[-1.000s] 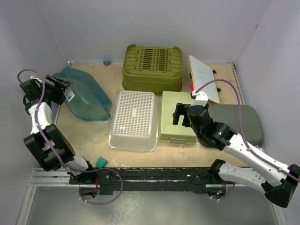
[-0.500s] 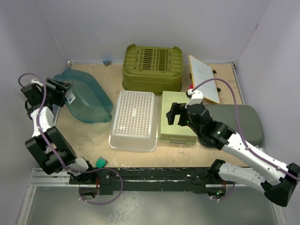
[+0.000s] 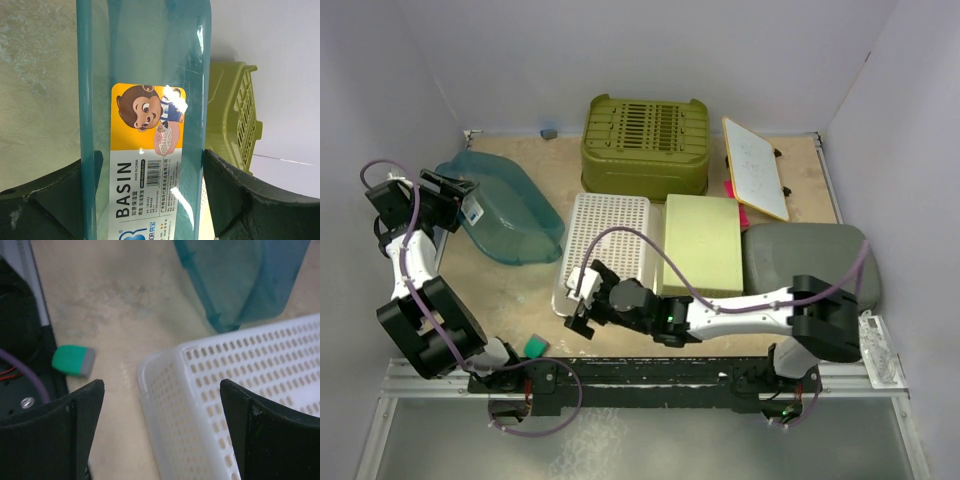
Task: Turn the large container upside down
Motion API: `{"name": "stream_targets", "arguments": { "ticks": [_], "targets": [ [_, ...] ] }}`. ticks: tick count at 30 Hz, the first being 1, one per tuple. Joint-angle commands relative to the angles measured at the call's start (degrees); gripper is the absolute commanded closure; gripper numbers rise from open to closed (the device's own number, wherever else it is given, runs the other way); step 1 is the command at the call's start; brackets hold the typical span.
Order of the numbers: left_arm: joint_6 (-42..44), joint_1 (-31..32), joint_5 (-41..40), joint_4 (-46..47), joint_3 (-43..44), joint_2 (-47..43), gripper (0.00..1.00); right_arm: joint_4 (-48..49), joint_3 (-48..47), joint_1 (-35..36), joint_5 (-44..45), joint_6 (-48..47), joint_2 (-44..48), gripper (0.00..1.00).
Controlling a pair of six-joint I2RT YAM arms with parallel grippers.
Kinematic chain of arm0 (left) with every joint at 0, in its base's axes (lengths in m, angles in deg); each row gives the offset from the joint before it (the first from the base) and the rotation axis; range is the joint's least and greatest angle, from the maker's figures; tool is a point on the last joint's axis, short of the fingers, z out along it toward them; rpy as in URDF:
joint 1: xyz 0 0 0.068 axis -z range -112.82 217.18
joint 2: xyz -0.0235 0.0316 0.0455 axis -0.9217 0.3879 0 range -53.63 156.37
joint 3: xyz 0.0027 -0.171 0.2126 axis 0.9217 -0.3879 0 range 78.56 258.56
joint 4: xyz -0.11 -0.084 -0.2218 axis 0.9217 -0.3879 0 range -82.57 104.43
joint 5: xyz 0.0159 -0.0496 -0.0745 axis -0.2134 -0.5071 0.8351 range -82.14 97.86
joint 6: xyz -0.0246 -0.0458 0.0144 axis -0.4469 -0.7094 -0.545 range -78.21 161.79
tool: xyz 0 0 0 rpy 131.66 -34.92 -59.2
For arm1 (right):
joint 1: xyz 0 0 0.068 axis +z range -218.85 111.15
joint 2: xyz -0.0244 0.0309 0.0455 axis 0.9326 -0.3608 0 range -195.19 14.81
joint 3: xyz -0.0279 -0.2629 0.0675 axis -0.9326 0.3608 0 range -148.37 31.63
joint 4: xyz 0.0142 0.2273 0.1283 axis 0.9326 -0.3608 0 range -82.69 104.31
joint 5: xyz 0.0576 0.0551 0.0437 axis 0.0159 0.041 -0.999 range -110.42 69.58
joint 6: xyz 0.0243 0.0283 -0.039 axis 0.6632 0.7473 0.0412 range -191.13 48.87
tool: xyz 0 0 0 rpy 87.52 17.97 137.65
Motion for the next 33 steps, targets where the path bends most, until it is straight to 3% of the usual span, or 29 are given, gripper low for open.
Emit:
{"name": "stream_targets", "arguments": {
  "ticks": [1, 10, 15, 20, 27, 33],
  "targets": [
    [6.26, 0.67, -6.63, -7.25, -3.22, -1.16, 0.25, 24.8, -2.23, -0.45, 3.57, -16.08, -7.4, 0.01],
    [5.76, 0.68, -5.72, -7.38, -3.38, -1.19, 0.25, 32.69, -14.44, -0.26, 7.26, -24.7, -25.57, 0.07],
    [4.44, 1.08, -4.98, -6.61, -3.81, -1.44, 0.25, 32.07, -20.06, -0.26, 7.32, -26.61, -30.61, 0.21],
    [1.59, 2.9, -5.15, -3.36, -6.33, -3.69, 0.24, 32.76, -24.78, -0.42, 9.92, -30.1, -35.4, 0.27],
    [2.21, 2.99, -4.54, -4.5, -5.94, -4.15, 0.24, 35.26, -31.96, -1.0, 15.96, -34.21, -43.0, 0.48],
    [0.68, 4.48, -5.09, -3.66, -6.37, -4.85, 0.24, 32.97, -32.09, -2.05, 15.46, -32.5, -41.71, 0.77]
  ]
}}
